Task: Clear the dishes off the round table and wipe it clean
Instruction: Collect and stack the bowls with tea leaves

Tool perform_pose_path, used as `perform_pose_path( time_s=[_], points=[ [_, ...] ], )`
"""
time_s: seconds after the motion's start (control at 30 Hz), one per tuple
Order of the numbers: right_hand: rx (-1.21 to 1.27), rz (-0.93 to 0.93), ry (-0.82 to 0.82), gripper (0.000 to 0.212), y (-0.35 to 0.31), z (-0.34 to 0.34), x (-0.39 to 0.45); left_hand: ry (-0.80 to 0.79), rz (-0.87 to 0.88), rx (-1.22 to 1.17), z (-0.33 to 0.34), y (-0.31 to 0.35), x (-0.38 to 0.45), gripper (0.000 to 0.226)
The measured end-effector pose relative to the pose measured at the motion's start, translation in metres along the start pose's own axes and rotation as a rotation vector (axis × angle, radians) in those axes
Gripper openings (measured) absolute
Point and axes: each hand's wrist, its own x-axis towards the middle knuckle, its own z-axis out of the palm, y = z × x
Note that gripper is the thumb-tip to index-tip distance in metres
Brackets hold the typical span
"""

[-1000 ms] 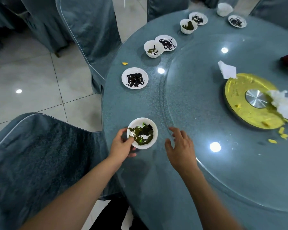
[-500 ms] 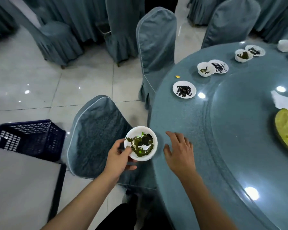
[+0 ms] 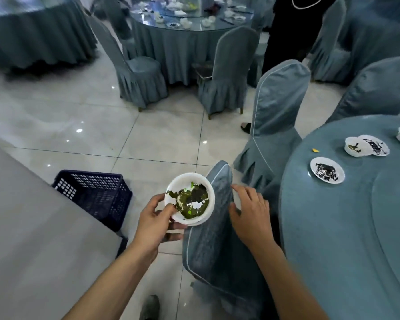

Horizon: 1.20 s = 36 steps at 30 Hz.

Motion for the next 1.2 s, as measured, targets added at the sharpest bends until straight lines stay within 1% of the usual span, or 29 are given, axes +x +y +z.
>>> perform_pose_path(
  time_s=[0.17, 0.27, 0.37, 0.47, 0.6, 0.73, 1.0, 1.2],
  points=[
    [0.023, 0.066, -0.002, 0.047, -0.074, 0.042, 0.029, -0.038, 0.008, 0.053, -0.071, 0.038, 0.051, 0.028],
    [0.012, 0.098, 0.016, 0.047, -0.105, 0.060, 0.046, -0.064, 0.009, 0.097, -0.100, 0.055, 0.080, 0.031],
    [0.004, 0.130, 0.030, 0.047, -0.122, 0.070, 0.067, -0.097, 0.019, 0.127, -0.114, 0.073, 0.106, 0.030],
    [0.005, 0.166, 0.063, 0.047, -0.126, 0.078, 0.093, -0.134, 0.006, 0.144, -0.112, 0.089, 0.134, 0.032],
    [-0.015, 0.231, 0.107, 0.048, -0.116, 0.091, 0.130, -0.190, -0.002, 0.180, -0.090, 0.109, 0.181, 0.035],
    [-0.034, 0.307, 0.131, 0.049, -0.098, 0.100, 0.172, -0.267, 0.003, 0.250, -0.056, 0.130, 0.229, 0.032],
    [-0.108, 0.449, 0.201, 0.048, -0.043, 0.084, 0.246, -0.422, 0.013, 0.342, 0.043, 0.184, 0.309, 0.032],
    [-0.157, 0.585, 0.325, 0.042, 0.014, 0.059, 0.280, -0.568, 0.020, 0.431, 0.134, 0.210, 0.348, 0.028]
  ],
)
